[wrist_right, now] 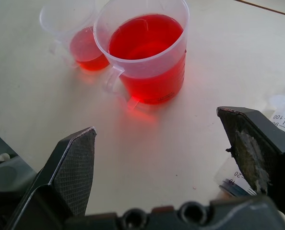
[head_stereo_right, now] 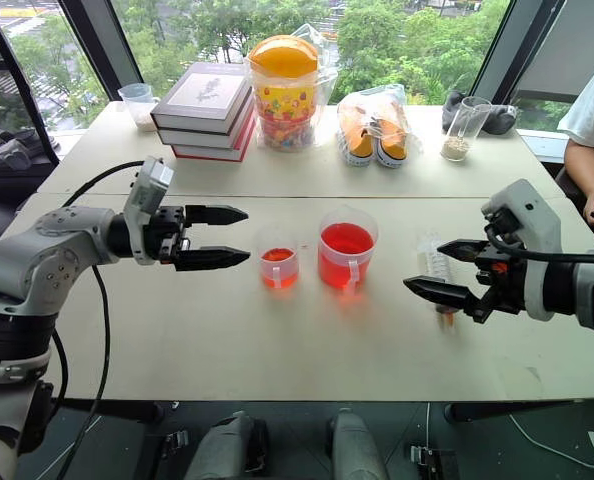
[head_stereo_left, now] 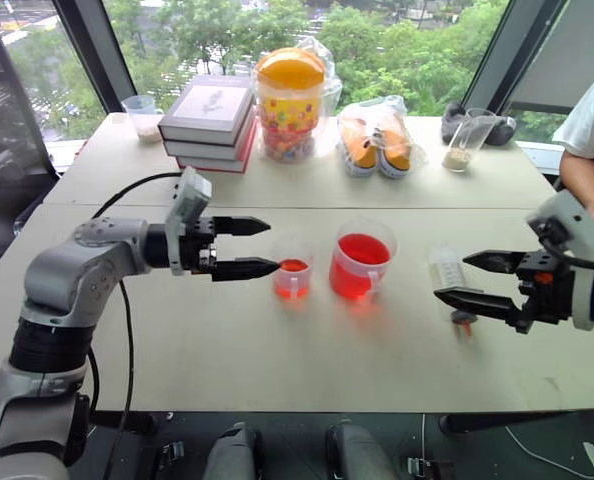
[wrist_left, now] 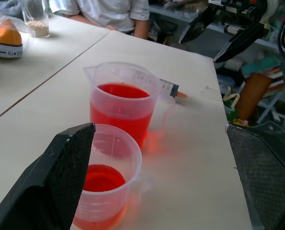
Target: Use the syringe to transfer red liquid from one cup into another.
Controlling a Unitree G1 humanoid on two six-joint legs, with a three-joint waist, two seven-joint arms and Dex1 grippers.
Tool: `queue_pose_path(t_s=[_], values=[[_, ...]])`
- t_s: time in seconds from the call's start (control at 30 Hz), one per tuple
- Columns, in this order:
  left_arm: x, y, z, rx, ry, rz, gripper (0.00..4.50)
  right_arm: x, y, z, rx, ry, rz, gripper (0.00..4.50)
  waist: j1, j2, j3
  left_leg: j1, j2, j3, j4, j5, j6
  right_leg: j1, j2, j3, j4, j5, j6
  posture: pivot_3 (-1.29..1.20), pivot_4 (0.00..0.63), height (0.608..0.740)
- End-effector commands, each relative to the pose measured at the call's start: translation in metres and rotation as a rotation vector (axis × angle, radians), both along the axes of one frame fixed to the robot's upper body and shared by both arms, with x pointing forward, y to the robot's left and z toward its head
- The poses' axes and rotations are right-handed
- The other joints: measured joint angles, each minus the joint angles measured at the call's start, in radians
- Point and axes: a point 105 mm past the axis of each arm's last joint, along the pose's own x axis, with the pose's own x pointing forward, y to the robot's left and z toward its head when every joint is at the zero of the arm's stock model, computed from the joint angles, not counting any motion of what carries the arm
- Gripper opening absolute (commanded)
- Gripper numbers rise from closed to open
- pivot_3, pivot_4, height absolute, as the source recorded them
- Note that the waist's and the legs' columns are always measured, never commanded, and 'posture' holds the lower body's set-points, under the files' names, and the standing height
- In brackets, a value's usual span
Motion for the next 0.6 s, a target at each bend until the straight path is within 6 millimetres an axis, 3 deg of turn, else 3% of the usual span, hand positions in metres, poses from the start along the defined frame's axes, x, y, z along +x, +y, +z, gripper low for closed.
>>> queue_pose_path(t_s=[0.03,0.6], values=[[-0.0010,0.0004,0.0127,-0.029,-0.050,-0.003,4.50,0.0005,-0.0009,0.0088,-0.009,-0.056,-0.010,4.42,0.000,0.000,0.000,0.000,0.000,0.000,0.000,0.000,0.000,0.000,0.000,0.000,0.000,0.000,0.000,0.00,0.150,0.740],[-0.0016,-0.0055,0.0132,-0.071,-0.054,-0.002,4.50,0.0072,-0.0083,0.0136,-0.017,-0.069,-0.042,4.42,0.001,0.000,0.000,0.000,0.000,0.000,0.000,0.000,0.000,0.000,0.000,0.000,0.000,0.000,0.000,0.00,0.150,0.740]])
